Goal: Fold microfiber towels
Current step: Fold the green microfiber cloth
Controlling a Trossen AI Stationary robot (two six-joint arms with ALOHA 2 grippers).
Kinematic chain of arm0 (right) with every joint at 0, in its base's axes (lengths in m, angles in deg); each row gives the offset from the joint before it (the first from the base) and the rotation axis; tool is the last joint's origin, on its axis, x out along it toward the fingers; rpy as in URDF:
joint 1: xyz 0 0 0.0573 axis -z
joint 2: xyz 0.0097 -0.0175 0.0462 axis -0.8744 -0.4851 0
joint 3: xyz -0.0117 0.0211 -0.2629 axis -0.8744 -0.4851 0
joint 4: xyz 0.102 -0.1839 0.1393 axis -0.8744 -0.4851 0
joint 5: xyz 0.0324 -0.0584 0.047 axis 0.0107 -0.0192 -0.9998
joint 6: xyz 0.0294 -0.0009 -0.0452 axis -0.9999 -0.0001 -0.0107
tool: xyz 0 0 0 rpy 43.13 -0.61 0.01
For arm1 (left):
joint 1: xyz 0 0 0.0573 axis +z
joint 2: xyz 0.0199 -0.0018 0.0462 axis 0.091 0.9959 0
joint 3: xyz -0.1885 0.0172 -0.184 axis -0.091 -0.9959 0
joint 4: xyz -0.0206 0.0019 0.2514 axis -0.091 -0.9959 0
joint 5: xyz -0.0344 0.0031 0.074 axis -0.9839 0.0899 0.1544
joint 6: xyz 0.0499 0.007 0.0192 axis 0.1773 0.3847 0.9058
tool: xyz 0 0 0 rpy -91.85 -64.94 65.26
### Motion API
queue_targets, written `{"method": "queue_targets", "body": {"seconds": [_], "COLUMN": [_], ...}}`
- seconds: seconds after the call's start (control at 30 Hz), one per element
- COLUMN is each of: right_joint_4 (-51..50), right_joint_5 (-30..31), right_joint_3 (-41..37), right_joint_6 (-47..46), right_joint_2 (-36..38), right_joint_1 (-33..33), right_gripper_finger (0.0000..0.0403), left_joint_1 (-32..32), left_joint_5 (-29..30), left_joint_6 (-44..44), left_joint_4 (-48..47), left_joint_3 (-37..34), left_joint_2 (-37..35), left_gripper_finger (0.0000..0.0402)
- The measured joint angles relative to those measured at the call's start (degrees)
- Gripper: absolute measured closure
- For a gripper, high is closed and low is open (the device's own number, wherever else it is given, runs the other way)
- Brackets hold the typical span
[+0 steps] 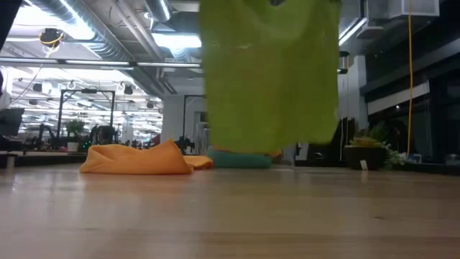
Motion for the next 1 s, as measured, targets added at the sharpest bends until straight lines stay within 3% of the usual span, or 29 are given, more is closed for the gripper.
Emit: {"method": "queue_targets", "body": {"seconds": [0.13, 0.37, 0.67, 0.77, 1.0], "right_joint_4": [0.15, 24.36, 42.6, 45.8, 41.79], "right_joint_5": [-6.28, -16.29, -18.78, -18.8, -15.78], "right_joint_3": [-9.53, -28.53, -33.03, -32.98, -33.0], "right_joint_6": [-9.57, -29.03, -47.91, -49.72, -51.35], "right_joint_2": [-0.52, -2.37, -13.09, -16.2, -16.54], "right_joint_1": [-3.13, -16.52, -30.57, -32.08, -30.53], "right_gripper_finger": [0.0401, 0.0401, 0.0401, 0.0401, 0.0401], "left_joint_1": [-1.73, -10.12, -18.8, -19.39, -15.91], "left_joint_5": [-9.15, -22.4, -22.9, -23.13, -23.08], "left_joint_6": [-3.29, -14.45, -30.89, -31.46, -25.87], "left_joint_4": [0.04, 16.94, 34.96, 35.71, 30.83], "left_joint_3": [-5.96, -17.1, -17.77, -17.77, -17.77], "left_joint_2": [1.37, 6.13, 12.32, 13.39, 13.06], "left_gripper_finger": [0.0401, 0.0401, 0.0401, 0.0401, 0.0401]}}
